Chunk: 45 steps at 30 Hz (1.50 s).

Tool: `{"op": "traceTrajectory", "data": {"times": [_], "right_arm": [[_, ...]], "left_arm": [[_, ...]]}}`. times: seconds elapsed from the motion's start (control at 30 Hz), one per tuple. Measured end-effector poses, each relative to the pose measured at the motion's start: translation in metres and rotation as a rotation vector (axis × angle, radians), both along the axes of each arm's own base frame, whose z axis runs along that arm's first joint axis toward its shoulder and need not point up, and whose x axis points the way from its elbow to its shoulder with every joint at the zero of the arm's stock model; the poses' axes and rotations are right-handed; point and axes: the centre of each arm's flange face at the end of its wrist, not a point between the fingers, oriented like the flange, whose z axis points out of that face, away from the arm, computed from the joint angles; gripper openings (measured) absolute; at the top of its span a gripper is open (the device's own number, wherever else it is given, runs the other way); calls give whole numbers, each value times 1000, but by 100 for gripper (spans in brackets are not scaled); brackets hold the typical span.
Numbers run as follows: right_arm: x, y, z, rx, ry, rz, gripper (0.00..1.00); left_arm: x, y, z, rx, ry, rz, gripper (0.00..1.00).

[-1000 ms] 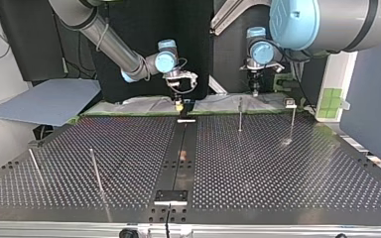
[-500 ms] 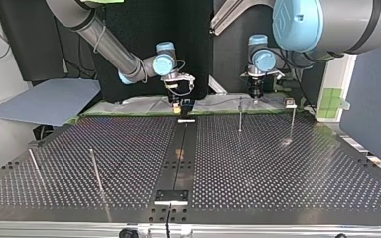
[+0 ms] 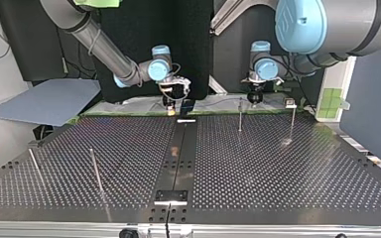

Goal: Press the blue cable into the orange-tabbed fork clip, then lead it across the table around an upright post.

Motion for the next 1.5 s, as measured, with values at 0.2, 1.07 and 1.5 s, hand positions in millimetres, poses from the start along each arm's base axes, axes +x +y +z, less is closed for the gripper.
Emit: {"op": "traceTrajectory", "data": {"times": [0.2,1.07,1.5], "right_arm": [[-13,-17,2,-2,-2,-29,0],[-19,-67,34,-31,-25,-63,0],[-24,-71,34,-26,-17,-69,0]], "left_arm": [[5,8,1,-18,-4,10,0],[26,22,11,-88,-84,39,0],[33,20,16,-86,-140,-5,71]]}}
